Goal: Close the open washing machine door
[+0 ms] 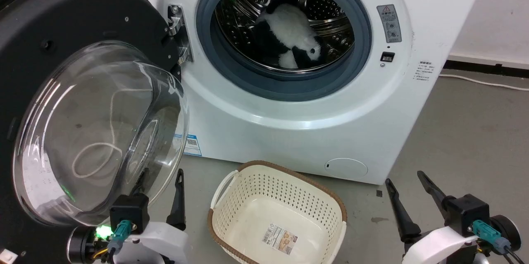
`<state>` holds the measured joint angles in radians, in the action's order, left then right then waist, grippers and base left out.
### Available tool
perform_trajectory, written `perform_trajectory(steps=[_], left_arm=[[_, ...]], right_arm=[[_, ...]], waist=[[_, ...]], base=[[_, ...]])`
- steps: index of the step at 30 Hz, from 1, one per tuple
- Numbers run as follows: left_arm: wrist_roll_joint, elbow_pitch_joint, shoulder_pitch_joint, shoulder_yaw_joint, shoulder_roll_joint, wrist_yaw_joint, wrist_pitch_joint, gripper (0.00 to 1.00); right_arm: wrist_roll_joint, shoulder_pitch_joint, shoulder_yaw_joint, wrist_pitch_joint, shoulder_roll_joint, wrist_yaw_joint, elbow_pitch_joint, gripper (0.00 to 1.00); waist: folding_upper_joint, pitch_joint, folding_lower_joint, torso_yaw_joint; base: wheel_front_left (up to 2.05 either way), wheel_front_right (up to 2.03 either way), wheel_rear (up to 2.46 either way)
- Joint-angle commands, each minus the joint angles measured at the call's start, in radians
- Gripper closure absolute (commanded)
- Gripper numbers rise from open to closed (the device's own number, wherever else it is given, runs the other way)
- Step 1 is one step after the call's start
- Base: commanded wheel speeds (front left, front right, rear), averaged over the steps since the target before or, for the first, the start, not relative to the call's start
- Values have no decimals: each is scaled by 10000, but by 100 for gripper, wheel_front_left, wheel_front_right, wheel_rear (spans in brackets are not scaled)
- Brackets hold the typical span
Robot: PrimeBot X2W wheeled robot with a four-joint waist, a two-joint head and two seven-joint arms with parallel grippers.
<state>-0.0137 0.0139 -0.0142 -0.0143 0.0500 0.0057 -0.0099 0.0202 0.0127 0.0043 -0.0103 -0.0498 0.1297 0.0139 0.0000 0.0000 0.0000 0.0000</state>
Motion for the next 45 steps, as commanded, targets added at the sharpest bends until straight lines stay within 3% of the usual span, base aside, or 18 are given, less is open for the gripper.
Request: perform_trajectory(steps=[1,21,22,23,31,37,45], left_arm=[[-121,62,0,-45,0,24,-92,0],[-650,478,-5,-419,2,60,-597,0],[-685,494,-5,-434,2,61,-618,55],[-724,503,-7,-449,2,58,-639,100],[-1038,84,-93,-532,1,-48,-807,100],[-1189,-1712,-407,-212,2,-61,-973,100],[-1409,-3382,-844,789,2,415,-1120,100]], right_arm=[[144,70,13,-90,0,1,50,0],[837,279,16,-592,-1,3,353,0],[867,286,17,-613,-1,3,367,0],[895,294,17,-634,-1,3,381,0],[1144,361,0,-802,-2,3,478,0],[1397,381,-56,-968,-2,4,600,0],[1613,365,-90,-1115,-2,5,748,0]], waist=[[0,-2,0,0],[0,-61,0,-6],[0,-64,0,-4],[0,-68,0,0],[0,-80,0,136],[0,-82,0,617],[0,-105,0,1312]], base=[[0,0,0],[0,0,0],[0,0,0],[0,0,0],[0,0,0],[0,0,0],[0,0,0]])
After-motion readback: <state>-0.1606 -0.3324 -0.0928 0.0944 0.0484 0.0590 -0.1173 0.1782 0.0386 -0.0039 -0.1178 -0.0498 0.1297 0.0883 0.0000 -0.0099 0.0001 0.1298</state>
